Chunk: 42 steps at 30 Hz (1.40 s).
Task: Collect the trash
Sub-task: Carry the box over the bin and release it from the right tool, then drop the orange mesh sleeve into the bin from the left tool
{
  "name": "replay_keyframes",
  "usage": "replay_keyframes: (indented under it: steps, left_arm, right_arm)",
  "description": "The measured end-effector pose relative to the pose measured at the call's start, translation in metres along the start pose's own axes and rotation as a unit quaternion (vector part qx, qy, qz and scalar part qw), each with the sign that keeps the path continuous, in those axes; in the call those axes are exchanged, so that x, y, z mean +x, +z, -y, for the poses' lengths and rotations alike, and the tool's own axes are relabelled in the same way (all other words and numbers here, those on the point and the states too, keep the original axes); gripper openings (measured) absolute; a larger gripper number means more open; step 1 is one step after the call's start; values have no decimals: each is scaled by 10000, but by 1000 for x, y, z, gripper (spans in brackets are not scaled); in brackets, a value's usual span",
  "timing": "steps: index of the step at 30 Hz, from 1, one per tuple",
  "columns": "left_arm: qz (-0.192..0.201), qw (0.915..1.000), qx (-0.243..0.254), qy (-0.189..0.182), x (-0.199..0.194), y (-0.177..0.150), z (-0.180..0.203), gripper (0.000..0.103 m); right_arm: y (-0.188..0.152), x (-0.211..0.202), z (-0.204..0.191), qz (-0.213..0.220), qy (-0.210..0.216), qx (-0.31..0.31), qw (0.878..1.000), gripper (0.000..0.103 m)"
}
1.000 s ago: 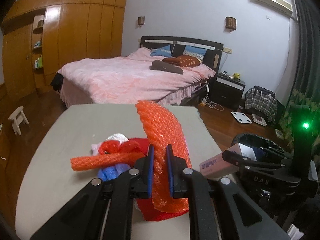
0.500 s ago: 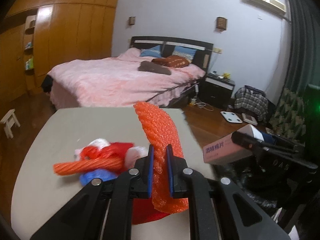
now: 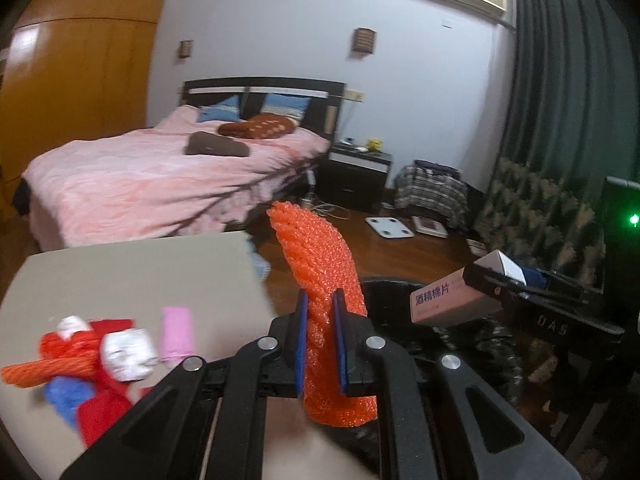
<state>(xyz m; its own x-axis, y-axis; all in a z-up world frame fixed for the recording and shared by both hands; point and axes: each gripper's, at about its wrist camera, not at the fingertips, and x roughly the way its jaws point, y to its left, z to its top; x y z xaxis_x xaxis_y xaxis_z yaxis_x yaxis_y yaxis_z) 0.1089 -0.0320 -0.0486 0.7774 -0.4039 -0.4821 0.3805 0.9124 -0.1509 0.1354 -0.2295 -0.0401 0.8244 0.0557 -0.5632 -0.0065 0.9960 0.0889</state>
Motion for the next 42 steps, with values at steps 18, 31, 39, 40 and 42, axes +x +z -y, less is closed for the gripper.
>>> replay_keyframes:
  steps: [18, 31, 39, 40, 42]
  left_arm:
    - [-54, 9997, 163, 197, 19, -4, 9, 77]
    - [236, 9880, 76, 1527, -46, -30, -73, 84]
    - [255, 9731, -115, 2286, -74, -48, -131, 84]
    - [242, 9716, -166, 2347, -75, -51, -138, 84]
    - [215, 9681, -265, 2483, -77, -54, -151, 84]
  right_arm:
    - [-29, -5, 43, 98, -744, 274, 9968, 97]
    - [-21, 15, -56, 80, 153, -147, 9997, 98]
    - [-19, 42, -126, -19, 642, -529, 9965, 98]
    - [-19, 45, -132, -30, 676, -553, 9962, 98]
    - [-19, 55, -149, -60, 736, -617, 9954, 98]
